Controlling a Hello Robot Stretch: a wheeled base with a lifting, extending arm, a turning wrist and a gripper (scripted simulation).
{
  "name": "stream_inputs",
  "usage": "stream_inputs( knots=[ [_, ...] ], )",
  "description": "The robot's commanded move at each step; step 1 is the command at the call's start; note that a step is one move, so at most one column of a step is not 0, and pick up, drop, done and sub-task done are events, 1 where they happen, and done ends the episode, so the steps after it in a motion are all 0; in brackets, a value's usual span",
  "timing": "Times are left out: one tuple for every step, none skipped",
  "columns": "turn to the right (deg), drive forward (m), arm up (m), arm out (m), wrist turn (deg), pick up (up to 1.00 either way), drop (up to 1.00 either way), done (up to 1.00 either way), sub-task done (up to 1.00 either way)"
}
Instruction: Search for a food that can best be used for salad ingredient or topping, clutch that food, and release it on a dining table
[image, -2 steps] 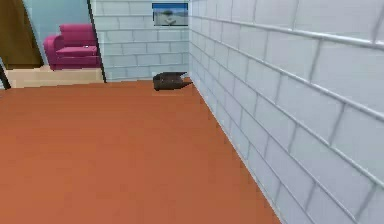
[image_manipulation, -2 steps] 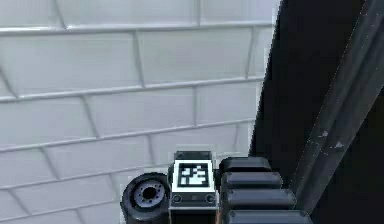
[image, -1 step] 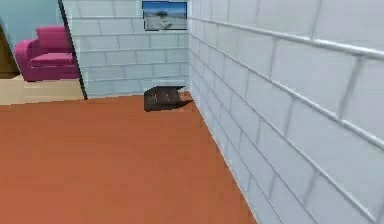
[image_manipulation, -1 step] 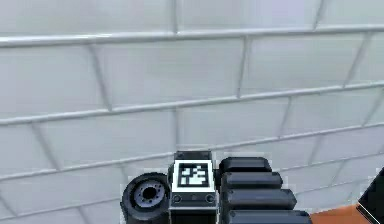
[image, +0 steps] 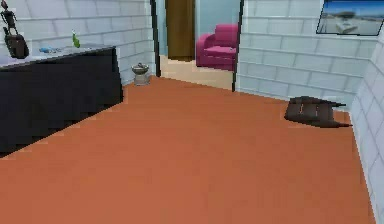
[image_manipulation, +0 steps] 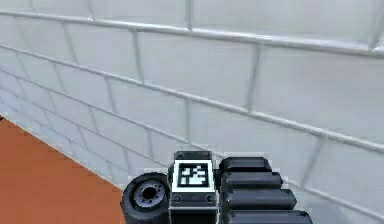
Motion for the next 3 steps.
stream_inputs(
  knots=[
    [0.0, 1.00, 0.00, 0.00, 0.0, 0.00, 0.00, 0.00, 0.00],
    [0.0, 1.00, 0.00, 0.00, 0.0, 0.00, 0.00, 0.00, 0.00],
    [0.0, 1.00, 0.00, 0.00, 0.0, 0.00, 0.00, 0.00, 0.00]
  ],
)
